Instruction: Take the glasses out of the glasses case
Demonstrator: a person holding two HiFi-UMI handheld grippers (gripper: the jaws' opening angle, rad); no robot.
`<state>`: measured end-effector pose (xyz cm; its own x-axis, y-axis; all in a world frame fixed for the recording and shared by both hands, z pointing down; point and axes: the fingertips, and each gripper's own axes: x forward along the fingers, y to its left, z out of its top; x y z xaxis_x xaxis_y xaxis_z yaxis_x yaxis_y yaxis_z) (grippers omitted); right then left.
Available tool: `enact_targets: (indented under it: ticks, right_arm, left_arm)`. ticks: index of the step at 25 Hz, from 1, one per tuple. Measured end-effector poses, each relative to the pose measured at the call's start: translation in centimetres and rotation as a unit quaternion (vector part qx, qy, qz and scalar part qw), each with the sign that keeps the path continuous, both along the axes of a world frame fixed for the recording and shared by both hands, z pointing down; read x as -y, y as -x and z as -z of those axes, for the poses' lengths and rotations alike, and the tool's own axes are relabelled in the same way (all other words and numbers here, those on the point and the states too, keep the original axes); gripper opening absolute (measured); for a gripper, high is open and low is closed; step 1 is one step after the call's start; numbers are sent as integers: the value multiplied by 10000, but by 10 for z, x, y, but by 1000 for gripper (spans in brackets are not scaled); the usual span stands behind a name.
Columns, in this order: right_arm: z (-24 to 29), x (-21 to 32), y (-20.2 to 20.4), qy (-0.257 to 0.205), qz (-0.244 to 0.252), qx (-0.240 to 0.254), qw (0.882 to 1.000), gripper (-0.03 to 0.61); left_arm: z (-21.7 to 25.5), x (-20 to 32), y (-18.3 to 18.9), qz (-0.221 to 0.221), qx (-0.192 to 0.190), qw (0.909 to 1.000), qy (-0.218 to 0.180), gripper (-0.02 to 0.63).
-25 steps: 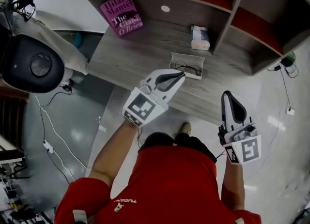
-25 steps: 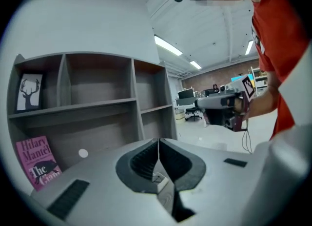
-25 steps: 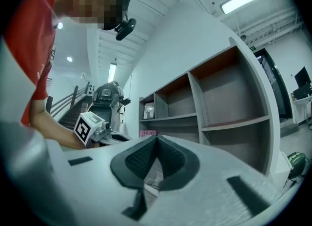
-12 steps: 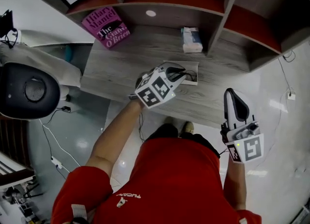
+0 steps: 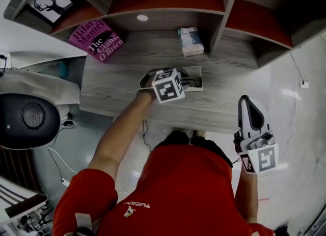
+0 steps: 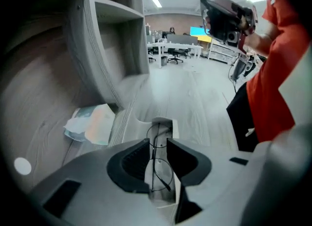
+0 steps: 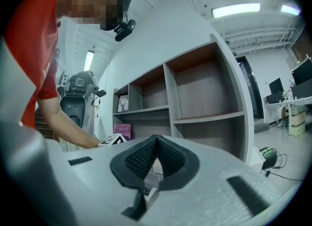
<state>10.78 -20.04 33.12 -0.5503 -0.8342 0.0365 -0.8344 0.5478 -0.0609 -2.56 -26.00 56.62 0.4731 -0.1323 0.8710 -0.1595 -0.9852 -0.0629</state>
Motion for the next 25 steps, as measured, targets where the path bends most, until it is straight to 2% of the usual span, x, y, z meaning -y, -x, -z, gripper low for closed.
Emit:
enact_targets:
  ticks: [4, 13, 18, 25]
  right_arm:
    - [-6, 0, -6, 100, -150, -14, 9998, 5]
    - [-15, -3, -18, 208, -359, 2, 9991, 5]
    - [-18, -7, -24, 236, -449, 32, 9987, 5]
    - [-19, -10, -25, 225, -489, 59, 9985, 5]
  left_arm:
    - [-18, 3, 3, -230, 319, 9990, 202, 103]
    - [-40, 3, 5, -379, 760, 9938, 713, 103]
    - [-40, 1, 3, -401, 785, 9933, 744, 81]
    - [-34, 2, 6, -195, 549, 9964, 609, 40]
